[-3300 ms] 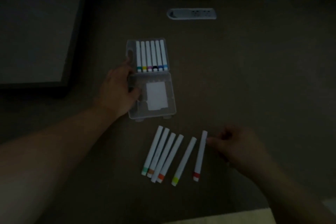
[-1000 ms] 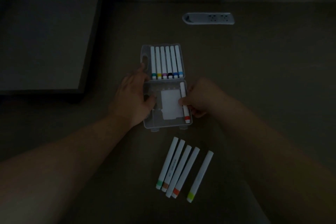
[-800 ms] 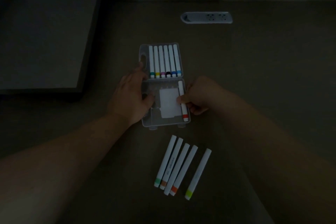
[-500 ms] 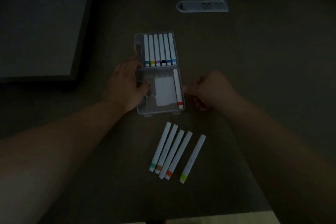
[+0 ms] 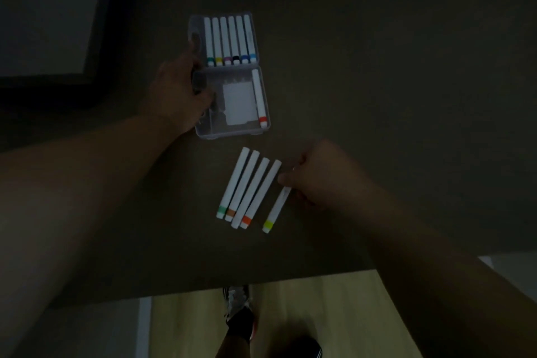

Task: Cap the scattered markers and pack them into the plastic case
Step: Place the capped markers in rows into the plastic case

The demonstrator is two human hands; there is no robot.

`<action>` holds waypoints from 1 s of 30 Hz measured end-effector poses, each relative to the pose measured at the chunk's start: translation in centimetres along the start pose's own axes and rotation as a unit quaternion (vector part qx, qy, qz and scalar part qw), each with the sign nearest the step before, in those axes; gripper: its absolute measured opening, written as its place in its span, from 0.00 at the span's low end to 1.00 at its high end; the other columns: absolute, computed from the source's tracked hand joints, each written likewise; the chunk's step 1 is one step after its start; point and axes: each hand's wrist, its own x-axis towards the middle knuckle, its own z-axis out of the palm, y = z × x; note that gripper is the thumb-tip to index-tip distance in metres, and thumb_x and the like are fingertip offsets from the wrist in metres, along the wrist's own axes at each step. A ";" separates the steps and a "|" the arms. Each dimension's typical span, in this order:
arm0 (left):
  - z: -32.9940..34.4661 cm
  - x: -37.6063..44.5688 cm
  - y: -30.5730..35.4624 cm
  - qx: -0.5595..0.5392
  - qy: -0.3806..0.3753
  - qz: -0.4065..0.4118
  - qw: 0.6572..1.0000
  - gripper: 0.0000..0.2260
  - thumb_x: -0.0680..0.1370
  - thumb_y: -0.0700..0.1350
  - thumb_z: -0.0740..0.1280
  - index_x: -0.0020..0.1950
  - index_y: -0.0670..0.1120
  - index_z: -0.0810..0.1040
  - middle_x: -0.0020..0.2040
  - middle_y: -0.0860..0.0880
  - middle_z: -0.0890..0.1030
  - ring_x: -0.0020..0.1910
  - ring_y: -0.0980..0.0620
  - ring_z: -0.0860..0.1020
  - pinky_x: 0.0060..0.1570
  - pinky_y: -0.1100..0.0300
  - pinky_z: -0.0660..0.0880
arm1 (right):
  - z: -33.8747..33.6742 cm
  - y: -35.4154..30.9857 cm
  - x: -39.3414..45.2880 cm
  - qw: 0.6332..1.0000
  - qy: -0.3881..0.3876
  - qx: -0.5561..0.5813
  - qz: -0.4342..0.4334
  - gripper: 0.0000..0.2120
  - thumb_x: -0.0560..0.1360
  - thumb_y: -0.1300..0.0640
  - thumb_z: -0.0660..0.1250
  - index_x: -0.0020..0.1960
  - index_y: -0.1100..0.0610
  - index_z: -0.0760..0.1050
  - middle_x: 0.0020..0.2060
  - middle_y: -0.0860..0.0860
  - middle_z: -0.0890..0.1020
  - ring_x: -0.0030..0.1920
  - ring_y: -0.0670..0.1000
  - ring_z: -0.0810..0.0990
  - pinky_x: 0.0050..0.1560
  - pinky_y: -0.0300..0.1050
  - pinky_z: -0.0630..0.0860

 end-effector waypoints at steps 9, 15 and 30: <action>0.1 -0.4 -0.3 0.007 0.007 0.010 1.000 0.21 0.73 0.48 0.73 0.63 0.55 0.71 0.64 0.48 0.77 0.61 0.48 0.77 0.53 0.46 0.81 | 1.7 0.0 0.5 0.997 0.043 -0.069 0.000 0.10 0.77 0.53 0.68 0.56 0.55 0.76 0.47 0.52 0.78 0.48 0.51 0.79 0.53 0.50 0.79; 0.4 0.1 -0.6 0.019 0.008 0.010 1.000 0.28 0.76 0.50 0.70 0.74 0.51 0.65 0.66 0.50 0.76 0.65 0.48 0.75 0.58 0.46 0.78 | -1.4 -1.4 1.5 0.989 0.139 -0.050 -0.022 0.09 0.75 0.54 0.70 0.54 0.54 0.76 0.46 0.51 0.78 0.46 0.50 0.80 0.51 0.52 0.80; 0.3 0.7 -1.4 0.020 -0.006 0.036 0.999 0.22 0.77 0.53 0.65 0.70 0.51 0.69 0.71 0.52 0.72 0.69 0.52 0.71 0.66 0.48 0.72 | -2.1 -11.1 9.2 0.926 0.208 -0.182 -0.257 0.11 0.75 0.56 0.70 0.55 0.54 0.72 0.45 0.50 0.75 0.48 0.50 0.77 0.43 0.42 0.71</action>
